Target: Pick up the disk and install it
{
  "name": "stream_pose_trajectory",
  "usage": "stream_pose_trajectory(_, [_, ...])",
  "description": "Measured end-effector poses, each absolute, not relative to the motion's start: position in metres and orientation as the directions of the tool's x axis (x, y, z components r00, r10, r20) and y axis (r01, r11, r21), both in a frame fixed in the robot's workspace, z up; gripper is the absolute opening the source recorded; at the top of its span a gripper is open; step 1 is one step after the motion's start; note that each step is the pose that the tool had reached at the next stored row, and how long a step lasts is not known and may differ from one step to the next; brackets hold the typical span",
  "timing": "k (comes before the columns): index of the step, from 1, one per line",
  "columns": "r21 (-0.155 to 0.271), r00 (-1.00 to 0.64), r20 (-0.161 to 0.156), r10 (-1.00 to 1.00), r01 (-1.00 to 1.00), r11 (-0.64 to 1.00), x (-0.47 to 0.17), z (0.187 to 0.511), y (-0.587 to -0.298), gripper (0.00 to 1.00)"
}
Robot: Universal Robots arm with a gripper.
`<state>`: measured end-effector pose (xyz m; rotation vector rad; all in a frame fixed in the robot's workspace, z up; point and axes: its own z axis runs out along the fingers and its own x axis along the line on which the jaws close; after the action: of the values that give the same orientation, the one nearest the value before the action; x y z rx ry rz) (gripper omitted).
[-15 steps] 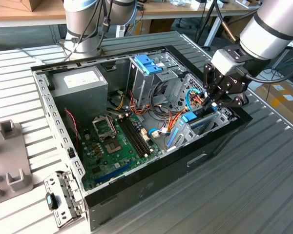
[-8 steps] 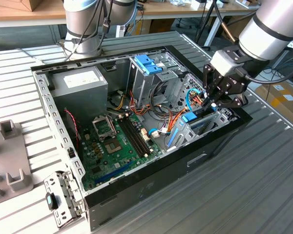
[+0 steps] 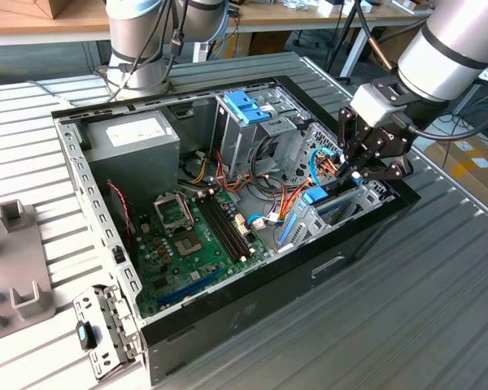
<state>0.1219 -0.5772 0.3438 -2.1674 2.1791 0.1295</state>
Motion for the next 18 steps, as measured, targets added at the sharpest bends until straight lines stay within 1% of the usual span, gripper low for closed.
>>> stream_pose_trajectory(18, [0.017, -0.005, -0.105, -0.994, -1.000, 0.004, 0.1240, 0.3475, -0.5750, 0.17])
